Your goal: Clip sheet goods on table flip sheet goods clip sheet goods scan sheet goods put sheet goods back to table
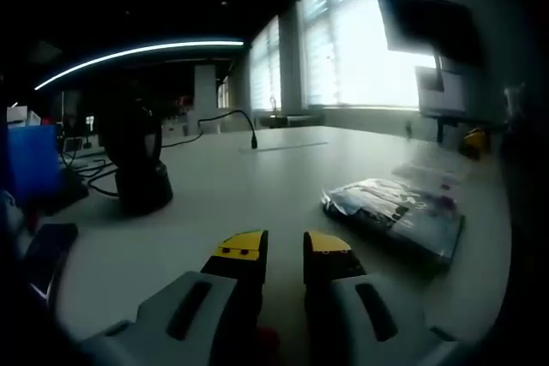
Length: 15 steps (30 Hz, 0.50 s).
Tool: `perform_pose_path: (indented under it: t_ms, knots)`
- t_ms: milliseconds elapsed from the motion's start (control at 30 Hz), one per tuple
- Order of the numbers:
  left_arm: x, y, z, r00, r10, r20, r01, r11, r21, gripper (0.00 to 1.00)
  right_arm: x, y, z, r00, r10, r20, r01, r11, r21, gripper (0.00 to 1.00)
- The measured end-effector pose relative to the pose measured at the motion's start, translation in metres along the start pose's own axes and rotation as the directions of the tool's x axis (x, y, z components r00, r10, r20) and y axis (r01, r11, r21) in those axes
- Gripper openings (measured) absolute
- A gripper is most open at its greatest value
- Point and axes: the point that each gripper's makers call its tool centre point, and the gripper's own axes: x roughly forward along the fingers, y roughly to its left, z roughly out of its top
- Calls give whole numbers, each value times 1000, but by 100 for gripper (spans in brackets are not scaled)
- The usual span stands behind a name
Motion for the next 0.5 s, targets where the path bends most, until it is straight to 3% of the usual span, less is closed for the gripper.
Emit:
perform_pose_path:
  t_ms: [233, 500]
  knots:
    - [0, 0, 0, 1000, 1, 1, -1, 1000, 4, 10, 1, -4, 0, 1000, 3, 4, -3, 1000, 20, 0]
    - [0, 3, 2, 1000, 5, 11, -5, 1000, 10, 10, 2, -9, 1, 999, 31, 11, -30, 999, -24, 0]
